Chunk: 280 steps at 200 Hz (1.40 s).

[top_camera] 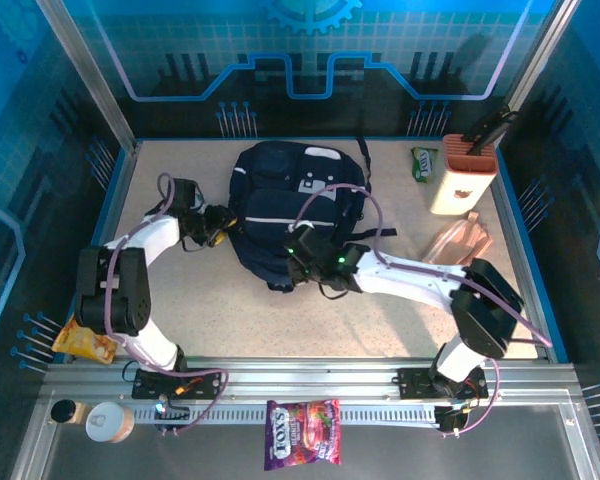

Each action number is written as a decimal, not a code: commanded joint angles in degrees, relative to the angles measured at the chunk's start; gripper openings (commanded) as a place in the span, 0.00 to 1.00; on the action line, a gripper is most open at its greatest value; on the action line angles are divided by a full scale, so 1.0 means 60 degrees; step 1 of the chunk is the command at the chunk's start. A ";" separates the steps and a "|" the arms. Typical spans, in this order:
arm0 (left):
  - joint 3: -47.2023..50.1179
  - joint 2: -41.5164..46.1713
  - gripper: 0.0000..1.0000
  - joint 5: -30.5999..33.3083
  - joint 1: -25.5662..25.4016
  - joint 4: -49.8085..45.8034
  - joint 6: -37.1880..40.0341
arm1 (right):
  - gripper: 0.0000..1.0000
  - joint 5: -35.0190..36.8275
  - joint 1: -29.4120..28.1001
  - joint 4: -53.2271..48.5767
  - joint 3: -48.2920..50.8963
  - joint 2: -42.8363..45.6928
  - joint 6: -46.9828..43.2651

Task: Pack the student bag
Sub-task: Zip the student bag at the top-center of the table.

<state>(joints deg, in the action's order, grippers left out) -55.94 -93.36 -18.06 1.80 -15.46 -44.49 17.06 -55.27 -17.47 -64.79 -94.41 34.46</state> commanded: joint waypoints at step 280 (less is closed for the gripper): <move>0.1194 0.1709 0.41 0.1165 -0.2718 -0.1256 -0.3987 | 0.00 -0.2641 -0.0559 0.1304 -0.0345 -0.0788 0.0204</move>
<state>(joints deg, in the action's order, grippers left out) -46.92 -81.19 -13.67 -14.20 -24.16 -69.04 3.01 -56.60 -8.91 -68.14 -102.43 35.97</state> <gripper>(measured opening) 0.445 0.050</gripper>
